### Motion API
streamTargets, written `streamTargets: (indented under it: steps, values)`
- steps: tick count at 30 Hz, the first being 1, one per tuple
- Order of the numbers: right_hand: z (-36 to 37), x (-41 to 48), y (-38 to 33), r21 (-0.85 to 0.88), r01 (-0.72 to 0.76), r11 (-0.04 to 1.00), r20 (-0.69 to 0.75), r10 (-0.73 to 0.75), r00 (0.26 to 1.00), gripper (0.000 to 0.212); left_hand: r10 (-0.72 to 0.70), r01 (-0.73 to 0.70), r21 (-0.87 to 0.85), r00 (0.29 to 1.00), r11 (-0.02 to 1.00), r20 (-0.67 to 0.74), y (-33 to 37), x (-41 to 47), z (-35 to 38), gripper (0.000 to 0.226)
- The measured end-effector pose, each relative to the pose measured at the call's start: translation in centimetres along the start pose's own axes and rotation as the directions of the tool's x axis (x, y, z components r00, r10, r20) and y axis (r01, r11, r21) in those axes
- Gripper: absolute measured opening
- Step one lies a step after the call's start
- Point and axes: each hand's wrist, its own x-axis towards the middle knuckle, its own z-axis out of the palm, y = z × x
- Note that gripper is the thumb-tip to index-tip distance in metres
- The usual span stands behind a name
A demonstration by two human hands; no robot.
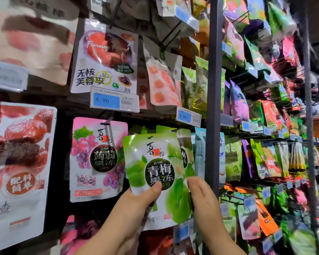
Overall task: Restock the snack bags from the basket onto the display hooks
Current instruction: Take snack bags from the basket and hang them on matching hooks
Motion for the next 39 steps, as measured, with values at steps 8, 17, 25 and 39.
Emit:
streamTargets:
  steps: [8, 17, 25, 39]
  values:
    - [-1.7, -0.3, -0.3, 0.369, -0.201, 0.907, 0.269, 0.103, 0.958, 0.053, -0.057, 0.065, -0.089, 0.994, 0.994, 0.093, 1.6, 0.0, 3.2, 0.019]
    - [-2.6, 1.1, 0.9, 0.536, -0.17, 0.827, 0.092, 0.143, 0.985, 0.077, 0.062, -0.063, 0.363, 0.998, 0.93, 0.015, 2.6, 2.5, 5.7, 0.041]
    - [-2.7, 2.9, 0.6, 0.545, -0.13, 0.828, 0.091, 0.095, 0.991, 0.055, 0.132, -0.099, 0.567, 0.991, 0.818, -0.017, 2.7, 4.4, 6.0, 0.072]
    - [-1.7, 4.8, 1.7, 0.443, -0.186, 0.877, 0.092, 0.161, 0.983, 0.052, 0.16, -0.099, 0.618, 0.986, 0.78, -0.044, 2.2, 6.3, 5.5, 0.071]
